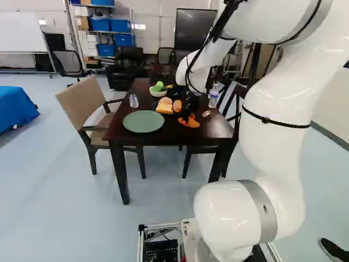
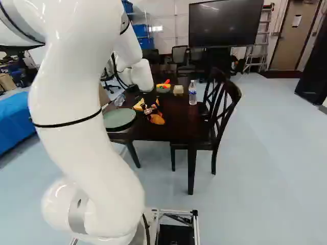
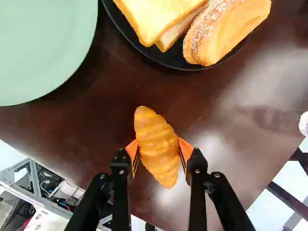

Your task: Move the croissant to the empty plate

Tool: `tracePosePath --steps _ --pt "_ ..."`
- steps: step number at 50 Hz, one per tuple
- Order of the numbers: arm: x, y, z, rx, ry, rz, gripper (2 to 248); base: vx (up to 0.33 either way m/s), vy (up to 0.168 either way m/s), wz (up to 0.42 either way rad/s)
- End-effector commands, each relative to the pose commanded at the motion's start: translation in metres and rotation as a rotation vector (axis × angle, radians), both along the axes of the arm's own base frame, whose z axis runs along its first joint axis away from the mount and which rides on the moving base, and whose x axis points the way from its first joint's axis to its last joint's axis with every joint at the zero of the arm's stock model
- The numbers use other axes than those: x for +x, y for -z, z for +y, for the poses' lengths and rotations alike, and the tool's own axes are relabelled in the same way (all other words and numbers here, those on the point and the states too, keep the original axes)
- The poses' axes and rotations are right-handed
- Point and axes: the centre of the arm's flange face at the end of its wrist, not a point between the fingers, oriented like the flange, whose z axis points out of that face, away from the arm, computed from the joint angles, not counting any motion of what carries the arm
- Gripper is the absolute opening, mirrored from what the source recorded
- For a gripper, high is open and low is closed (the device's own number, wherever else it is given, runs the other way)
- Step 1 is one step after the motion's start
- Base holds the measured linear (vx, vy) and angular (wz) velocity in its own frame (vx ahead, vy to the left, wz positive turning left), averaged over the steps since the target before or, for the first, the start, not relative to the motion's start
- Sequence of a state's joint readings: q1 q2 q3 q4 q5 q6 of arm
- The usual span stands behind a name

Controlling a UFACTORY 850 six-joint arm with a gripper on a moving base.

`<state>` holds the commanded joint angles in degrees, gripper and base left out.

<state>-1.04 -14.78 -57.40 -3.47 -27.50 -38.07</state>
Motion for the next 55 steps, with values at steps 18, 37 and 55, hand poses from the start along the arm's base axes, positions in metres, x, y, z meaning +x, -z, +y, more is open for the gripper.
tracePosePath --steps 18,37,55 --pt "-0.007 -0.017 0.0 -0.001 0.0 -0.031 124 0.0 0.0 0.0" --pt "-0.017 -0.043 0.0 -0.001 0.0 -0.08 124 0.0 0.0 0.0" --pt "-0.027 -0.067 0.0 -0.002 0.0 -0.127 124 0.0 0.0 0.0"
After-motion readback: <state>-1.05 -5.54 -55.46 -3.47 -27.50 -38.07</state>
